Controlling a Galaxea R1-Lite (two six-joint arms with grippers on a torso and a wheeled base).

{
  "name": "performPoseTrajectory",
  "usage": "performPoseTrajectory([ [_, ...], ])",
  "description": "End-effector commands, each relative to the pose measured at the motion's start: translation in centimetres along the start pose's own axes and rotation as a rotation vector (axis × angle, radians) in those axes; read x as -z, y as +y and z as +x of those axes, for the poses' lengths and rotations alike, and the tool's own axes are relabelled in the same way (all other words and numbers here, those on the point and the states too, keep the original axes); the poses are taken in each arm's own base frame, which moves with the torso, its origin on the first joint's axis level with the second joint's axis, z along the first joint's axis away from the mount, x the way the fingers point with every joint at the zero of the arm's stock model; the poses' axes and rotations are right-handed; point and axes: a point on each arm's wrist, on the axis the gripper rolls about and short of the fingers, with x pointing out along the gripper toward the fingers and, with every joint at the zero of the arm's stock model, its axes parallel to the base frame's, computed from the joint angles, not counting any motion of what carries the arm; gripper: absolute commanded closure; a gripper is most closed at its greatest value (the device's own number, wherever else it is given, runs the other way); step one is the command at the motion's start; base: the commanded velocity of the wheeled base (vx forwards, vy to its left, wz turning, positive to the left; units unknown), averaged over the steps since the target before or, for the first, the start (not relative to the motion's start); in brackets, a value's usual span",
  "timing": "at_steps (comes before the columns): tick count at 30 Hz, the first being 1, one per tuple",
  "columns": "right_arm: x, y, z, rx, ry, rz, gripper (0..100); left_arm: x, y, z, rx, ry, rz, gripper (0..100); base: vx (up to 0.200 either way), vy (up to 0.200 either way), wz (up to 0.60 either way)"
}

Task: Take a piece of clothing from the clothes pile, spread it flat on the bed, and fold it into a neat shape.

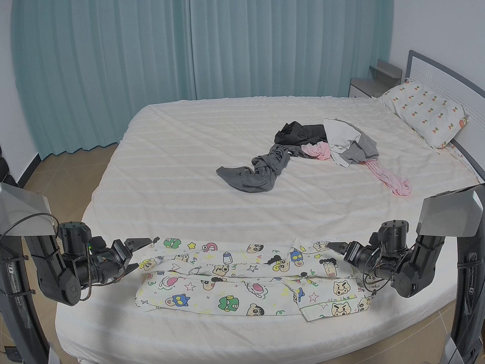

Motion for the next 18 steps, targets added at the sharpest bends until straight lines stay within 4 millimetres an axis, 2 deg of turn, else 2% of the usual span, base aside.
performPoseTrajectory([
  [1,0.9,-0.9,0.9,0.022,0.03,-0.007,0,0.0,0.0,0.0,-0.001,-0.001,-0.001,0,0.0,0.0,0.0],
  [2,1.0,-0.9,0.9,0.022,0.032,-0.007,100,0.0,0.0,0.0,-0.001,-0.001,-0.001,0,0.0,0.0,0.0],
  [11,0.8,-1.1,0.4,0.03,0.026,-0.003,100,0.0,0.0,0.0,-0.001,-0.001,-0.001,0,0.0,0.0,0.0],
  [18,0.3,-1.2,-1.3,0.042,0.015,0.008,100,0.0,0.0,0.0,-0.001,-0.001,-0.001,0,0.0,0.0,0.0],
])
